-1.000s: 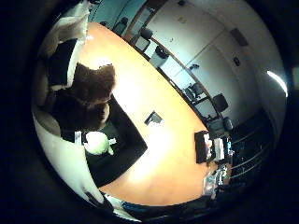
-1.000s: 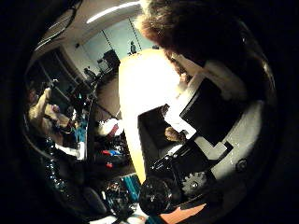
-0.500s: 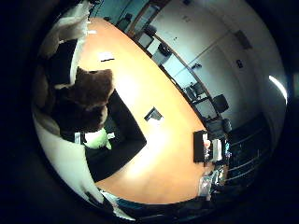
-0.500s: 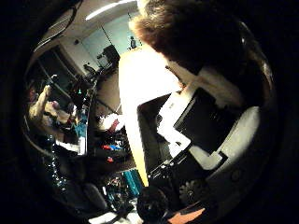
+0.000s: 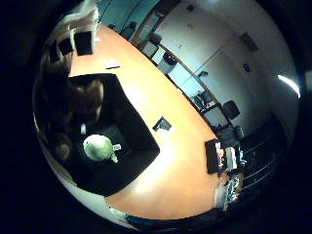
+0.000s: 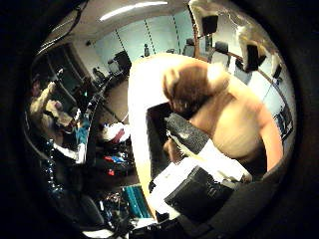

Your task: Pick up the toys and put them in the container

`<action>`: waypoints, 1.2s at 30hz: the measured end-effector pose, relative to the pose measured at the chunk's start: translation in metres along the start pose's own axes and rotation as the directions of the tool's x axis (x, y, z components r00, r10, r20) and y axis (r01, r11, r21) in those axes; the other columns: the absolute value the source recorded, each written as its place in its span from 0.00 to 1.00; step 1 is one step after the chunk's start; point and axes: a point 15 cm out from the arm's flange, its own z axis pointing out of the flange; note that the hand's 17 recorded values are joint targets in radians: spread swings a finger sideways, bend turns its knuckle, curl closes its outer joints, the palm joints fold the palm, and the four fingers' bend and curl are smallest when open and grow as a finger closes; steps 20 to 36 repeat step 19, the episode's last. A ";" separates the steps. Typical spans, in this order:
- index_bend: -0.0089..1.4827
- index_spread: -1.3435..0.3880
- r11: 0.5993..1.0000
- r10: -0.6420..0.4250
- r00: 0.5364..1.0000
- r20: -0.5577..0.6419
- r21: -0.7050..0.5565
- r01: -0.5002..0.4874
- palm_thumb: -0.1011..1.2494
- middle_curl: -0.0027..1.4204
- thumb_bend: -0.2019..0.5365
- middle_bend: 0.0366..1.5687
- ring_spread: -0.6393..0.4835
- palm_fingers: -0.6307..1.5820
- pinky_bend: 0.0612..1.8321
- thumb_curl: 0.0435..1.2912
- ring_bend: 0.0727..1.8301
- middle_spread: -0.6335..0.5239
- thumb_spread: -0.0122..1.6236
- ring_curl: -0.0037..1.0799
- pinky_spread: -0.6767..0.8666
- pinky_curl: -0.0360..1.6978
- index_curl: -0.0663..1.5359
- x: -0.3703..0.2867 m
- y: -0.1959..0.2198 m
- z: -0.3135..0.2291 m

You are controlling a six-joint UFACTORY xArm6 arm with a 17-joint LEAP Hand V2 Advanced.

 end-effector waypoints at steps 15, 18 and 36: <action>0.16 0.50 1.000 0.004 1.000 -0.002 -0.030 -0.004 0.47 0.28 0.24 0.29 0.43 0.45 0.33 0.22 0.44 0.43 0.70 0.37 0.78 0.40 0.30 0.004 0.006 -0.002; 0.16 0.49 0.999 0.022 1.000 -0.006 -0.043 -0.022 0.47 0.28 0.24 0.29 0.44 0.46 0.31 0.21 0.43 0.43 0.70 0.35 0.79 0.39 0.30 0.011 0.009 -0.006; 0.16 0.49 0.999 0.028 1.000 -0.008 -0.035 -0.028 0.47 0.28 0.24 0.29 0.44 0.46 0.31 0.21 0.42 0.43 0.70 0.34 0.79 0.39 0.30 0.014 0.005 -0.012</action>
